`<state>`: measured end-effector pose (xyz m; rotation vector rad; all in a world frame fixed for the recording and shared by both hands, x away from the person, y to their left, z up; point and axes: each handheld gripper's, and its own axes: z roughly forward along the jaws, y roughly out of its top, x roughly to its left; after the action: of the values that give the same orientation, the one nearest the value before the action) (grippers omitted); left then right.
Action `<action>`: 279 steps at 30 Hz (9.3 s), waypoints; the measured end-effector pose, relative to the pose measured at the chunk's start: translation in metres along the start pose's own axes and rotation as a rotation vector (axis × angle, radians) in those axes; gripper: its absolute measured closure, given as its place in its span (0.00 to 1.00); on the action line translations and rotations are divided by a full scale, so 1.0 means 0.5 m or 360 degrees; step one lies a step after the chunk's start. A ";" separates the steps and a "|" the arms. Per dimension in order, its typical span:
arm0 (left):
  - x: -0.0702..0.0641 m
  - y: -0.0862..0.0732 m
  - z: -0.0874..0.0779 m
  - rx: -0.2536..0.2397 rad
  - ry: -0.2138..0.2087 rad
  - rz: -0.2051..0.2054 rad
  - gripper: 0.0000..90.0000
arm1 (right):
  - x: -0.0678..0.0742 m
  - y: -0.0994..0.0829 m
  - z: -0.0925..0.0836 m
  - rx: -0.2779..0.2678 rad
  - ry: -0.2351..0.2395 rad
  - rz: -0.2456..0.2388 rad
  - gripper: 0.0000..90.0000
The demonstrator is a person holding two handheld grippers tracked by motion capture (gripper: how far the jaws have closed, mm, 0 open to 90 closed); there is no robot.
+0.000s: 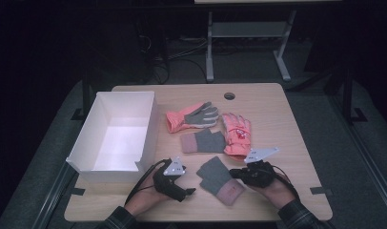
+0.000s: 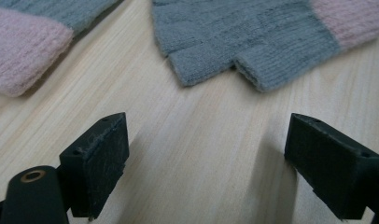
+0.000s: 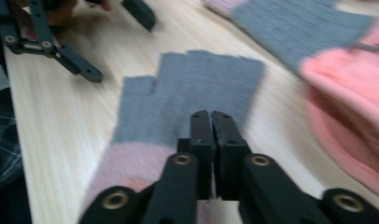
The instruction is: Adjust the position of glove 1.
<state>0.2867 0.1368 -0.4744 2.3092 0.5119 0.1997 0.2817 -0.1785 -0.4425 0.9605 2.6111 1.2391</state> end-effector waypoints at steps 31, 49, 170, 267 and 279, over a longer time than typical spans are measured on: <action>0.018 0.084 0.049 0.0119 0.0005 -0.0127 1.00 | -0.024 -0.044 -0.001 0.0223 0.0110 -0.0096 1.00; 0.033 0.131 0.096 0.0102 0.0005 -0.0093 1.00 | 0.003 -0.038 0.015 0.0239 0.0239 -0.0128 1.00; 0.188 0.166 0.094 0.0240 0.0335 -0.0414 1.00 | -0.157 -0.149 -0.083 -0.0019 -0.0535 0.0185 0.13; -0.015 0.174 0.046 0.0206 -0.0280 -0.0142 0.96 | -0.157 -0.148 -0.083 -0.0019 -0.0539 0.0199 0.13; -0.025 0.162 0.073 0.0283 -0.0275 -0.0115 0.96 | -0.157 -0.148 -0.082 -0.0019 -0.0540 0.0199 0.13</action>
<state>0.3104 0.0560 -0.4427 2.4474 0.5426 -0.0835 0.2934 -0.2865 -0.4826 1.2267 2.3101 1.0083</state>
